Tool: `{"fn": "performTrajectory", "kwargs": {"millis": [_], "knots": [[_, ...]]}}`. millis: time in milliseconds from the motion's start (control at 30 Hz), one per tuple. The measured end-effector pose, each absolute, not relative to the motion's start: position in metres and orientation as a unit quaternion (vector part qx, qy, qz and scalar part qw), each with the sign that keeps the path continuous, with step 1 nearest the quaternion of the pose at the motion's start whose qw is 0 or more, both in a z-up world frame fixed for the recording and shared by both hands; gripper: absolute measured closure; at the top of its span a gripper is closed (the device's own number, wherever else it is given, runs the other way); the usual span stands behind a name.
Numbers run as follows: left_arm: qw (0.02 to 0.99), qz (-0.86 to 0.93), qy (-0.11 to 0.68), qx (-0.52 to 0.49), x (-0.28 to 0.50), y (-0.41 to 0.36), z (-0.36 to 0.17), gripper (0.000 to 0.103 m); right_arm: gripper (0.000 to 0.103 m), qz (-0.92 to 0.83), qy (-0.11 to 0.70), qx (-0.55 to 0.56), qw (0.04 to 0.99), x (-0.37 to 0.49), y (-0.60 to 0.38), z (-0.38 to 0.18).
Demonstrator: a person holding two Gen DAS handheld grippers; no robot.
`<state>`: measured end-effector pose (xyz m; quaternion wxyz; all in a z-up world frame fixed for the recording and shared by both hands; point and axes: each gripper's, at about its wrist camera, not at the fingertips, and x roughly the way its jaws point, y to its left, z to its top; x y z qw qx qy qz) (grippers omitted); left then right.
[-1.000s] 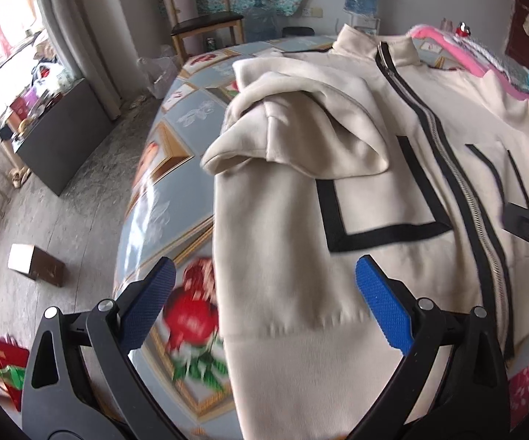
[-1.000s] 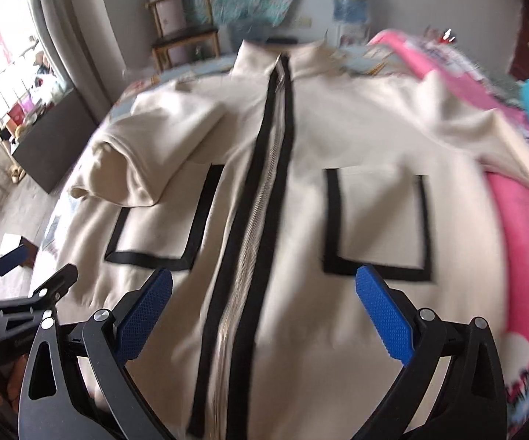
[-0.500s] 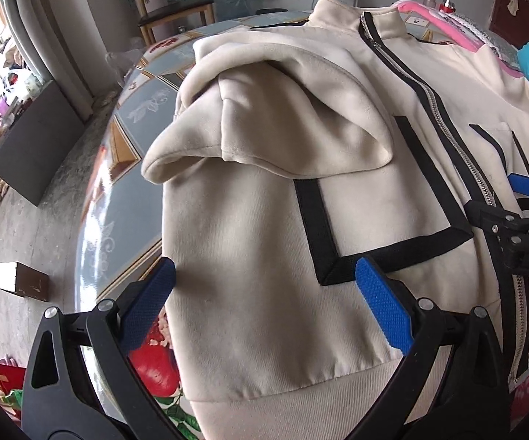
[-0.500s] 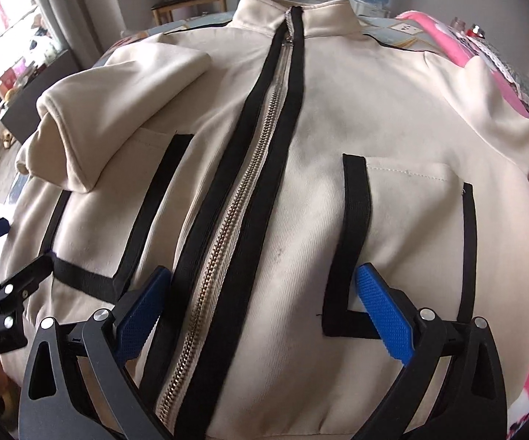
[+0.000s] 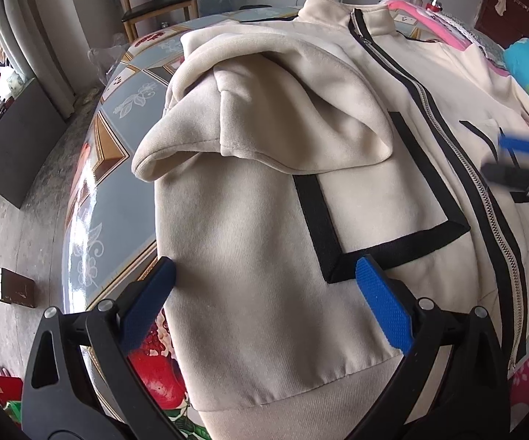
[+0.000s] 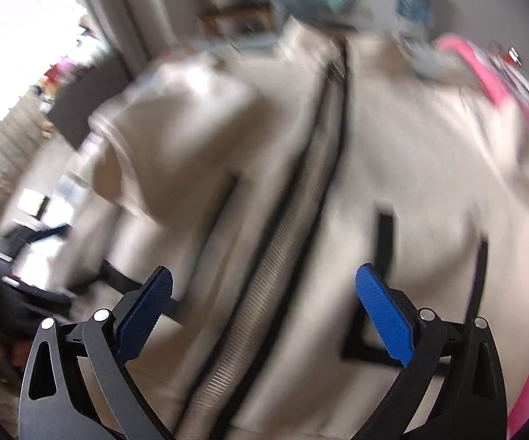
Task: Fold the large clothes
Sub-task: 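Move both grippers toward the beige jacket's sleeve and front panel, then grasp the jacket sleeve with the right gripper and lift it across the front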
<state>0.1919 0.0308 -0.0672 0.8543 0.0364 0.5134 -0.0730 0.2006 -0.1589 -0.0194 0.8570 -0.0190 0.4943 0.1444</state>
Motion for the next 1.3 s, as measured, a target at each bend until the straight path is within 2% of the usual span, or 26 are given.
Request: {"fn": "performTrajectory", "kwargs": {"millis": [200, 300, 400, 467, 500, 533, 567, 667, 700, 867, 1000, 1133, 1300], "knots": [[0.862, -0.087, 0.499, 0.014, 0.187, 0.039, -0.064, 0.007, 0.006, 0.223, 0.473, -0.017, 0.852, 0.224, -0.11, 0.0], [0.873, -0.092, 0.478, -0.007, 0.183, 0.049, -0.055, 0.007, 0.018, 0.223, 0.492, -0.033, 0.841, 0.234, -0.094, -0.015], [0.884, -0.076, 0.462, 0.006, 0.18, 0.055, -0.05, 0.007, 0.038, 0.208, 0.516, -0.021, 0.83, 0.243, -0.091, -0.035], [0.886, -0.066, 0.459, 0.019, 0.18, 0.056, -0.051, 0.007, 0.069, 0.202, 0.524, -0.007, 0.827, 0.245, -0.094, -0.043], [0.887, -0.061, 0.458, 0.026, 0.18, 0.056, -0.051, 0.007, 0.076, 0.203, 0.526, -0.002, 0.826, 0.245, -0.095, -0.046], [0.887, -0.057, 0.457, 0.032, 0.181, 0.057, -0.052, 0.008, 0.088, 0.206, 0.527, 0.0, 0.825, 0.243, -0.094, -0.047], [0.888, -0.056, 0.456, 0.037, 0.181, 0.057, -0.053, 0.009, 0.092, 0.207, 0.525, -0.004, 0.826, 0.243, -0.093, -0.046], [0.888, -0.047, 0.454, 0.048, 0.182, 0.061, -0.055, 0.019, 0.095, 0.179, 0.482, -0.07, 0.855, 0.244, -0.087, -0.019], [0.887, -0.044, 0.456, 0.05, 0.184, 0.063, -0.056, 0.028, 0.095, 0.17, 0.466, -0.086, 0.864, 0.245, -0.088, -0.006], [0.883, -0.037, 0.466, 0.038, 0.188, 0.075, -0.057, 0.043, 0.095, 0.122, 0.348, -0.197, 0.908, 0.262, -0.078, 0.086], [0.883, -0.027, 0.468, 0.034, 0.193, 0.077, -0.055, 0.057, 0.095, 0.126, 0.278, -0.292, 0.906, 0.258, -0.043, 0.123], [0.881, -0.018, 0.471, 0.039, 0.196, 0.077, -0.055, 0.07, 0.095, 0.171, 0.254, -0.357, 0.883, 0.24, -0.003, 0.118], [0.881, -0.012, 0.472, 0.041, 0.195, 0.077, -0.053, 0.073, 0.093, 0.284, 0.301, -0.307, 0.857, 0.23, 0.024, 0.088]]}}
